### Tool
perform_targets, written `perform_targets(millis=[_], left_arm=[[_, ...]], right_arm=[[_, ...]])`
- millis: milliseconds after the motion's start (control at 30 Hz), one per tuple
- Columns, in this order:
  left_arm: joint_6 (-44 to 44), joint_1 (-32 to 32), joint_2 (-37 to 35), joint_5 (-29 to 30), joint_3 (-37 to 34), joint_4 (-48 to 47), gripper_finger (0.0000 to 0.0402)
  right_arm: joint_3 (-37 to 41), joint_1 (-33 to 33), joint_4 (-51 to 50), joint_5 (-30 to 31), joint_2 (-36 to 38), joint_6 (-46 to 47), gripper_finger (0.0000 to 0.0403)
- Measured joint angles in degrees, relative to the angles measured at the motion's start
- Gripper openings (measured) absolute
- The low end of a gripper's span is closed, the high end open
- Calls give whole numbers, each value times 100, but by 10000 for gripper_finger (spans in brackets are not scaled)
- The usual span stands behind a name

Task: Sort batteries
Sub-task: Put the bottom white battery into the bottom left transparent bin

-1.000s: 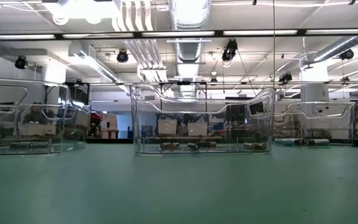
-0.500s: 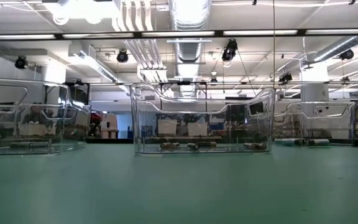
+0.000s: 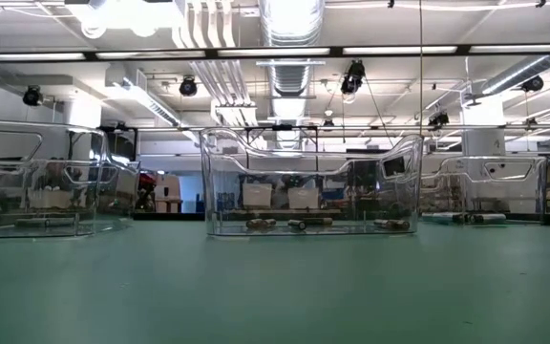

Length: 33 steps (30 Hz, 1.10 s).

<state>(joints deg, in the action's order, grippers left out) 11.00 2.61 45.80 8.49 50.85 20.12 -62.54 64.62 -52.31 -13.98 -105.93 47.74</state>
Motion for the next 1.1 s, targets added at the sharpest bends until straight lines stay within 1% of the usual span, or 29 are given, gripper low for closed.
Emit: perform_targets(millis=[167, 233, 333, 433, 567, 633, 733, 833, 900, 1000, 1100], left_arm=[[-133, 0, -319, 4, 1, -275, 114], [-173, 0, -414, 7, 2, -494, 114], [-165, 0, -518, 9, 2, -866, 114], [-84, -4, -586, 10, 2, -1221, 114], [198, -15, -570, 9, 2, -1715, 114], [350, -76, -555, 13, 1, -1963, 114], [500, -255, -557, 10, 0, -2115, 114], [518, -580, -579, 9, 0, -2149, 114], [505, -847, -614, 1, 0, -2164, 114], [457, -1295, -674, 2, 0, -2149, 114], [407, -1740, -737, 4, 0, -2131, 114]], right_arm=[[0, -88, -26, 9, 123, -232, 28], [0, -165, -98, -2, 184, -335, 19], [-7, -361, -384, -48, 312, -472, 22], [-62, -680, -1049, 537, 443, -783, 26], [-532, -1379, -1424, 1221, 771, -1475, 26], [-832, -1867, -1505, 1567, 849, -1944, 26], [-1530, -2702, -1403, 2302, 932, -2603, 26], [-2382, -3467, -1336, 2898, 879, -3261, 26], [-2932, -3905, -1131, 3173, 749, -3742, 26], [-3638, -4502, -583, 3223, 512, -4449, 26], [-4243, -5011, 47, 3119, 181, -4876, 26]])
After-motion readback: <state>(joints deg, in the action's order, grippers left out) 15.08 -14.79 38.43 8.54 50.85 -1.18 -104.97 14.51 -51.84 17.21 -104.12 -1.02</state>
